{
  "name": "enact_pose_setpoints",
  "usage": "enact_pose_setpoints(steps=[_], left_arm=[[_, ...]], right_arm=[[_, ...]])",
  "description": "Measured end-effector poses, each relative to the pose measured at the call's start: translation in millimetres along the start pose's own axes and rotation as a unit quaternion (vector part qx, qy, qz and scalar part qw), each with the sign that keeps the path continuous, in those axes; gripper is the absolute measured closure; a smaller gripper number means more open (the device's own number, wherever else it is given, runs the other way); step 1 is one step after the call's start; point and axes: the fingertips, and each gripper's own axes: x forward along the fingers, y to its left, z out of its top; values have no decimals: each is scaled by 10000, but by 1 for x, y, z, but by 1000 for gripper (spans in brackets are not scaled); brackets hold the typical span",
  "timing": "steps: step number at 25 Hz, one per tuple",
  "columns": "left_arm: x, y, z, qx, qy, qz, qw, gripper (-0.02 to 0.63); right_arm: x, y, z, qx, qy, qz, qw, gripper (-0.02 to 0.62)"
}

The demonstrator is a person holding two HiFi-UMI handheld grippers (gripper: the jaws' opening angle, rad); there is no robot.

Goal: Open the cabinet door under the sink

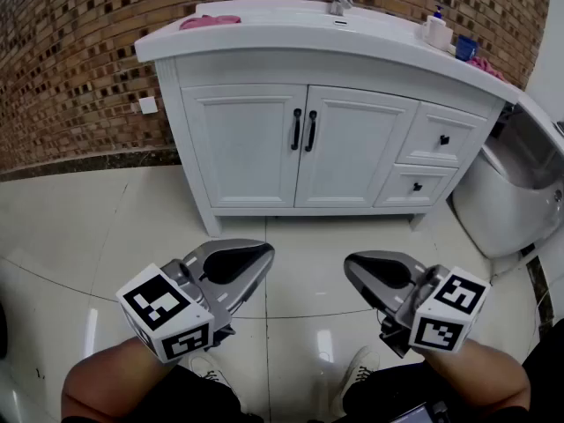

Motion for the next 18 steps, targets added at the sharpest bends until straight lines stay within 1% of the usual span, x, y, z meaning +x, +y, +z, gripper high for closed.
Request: enact_pose_setpoints(steps=[11,18], left_arm=[[0,1,1,22,-11,32,10000,600],[3,10,2,73,-66,186,9998,600]], right_arm=[[0,1,0,1,1,15,10000,588],[0,-1,1,37,-23,31,10000,588]])
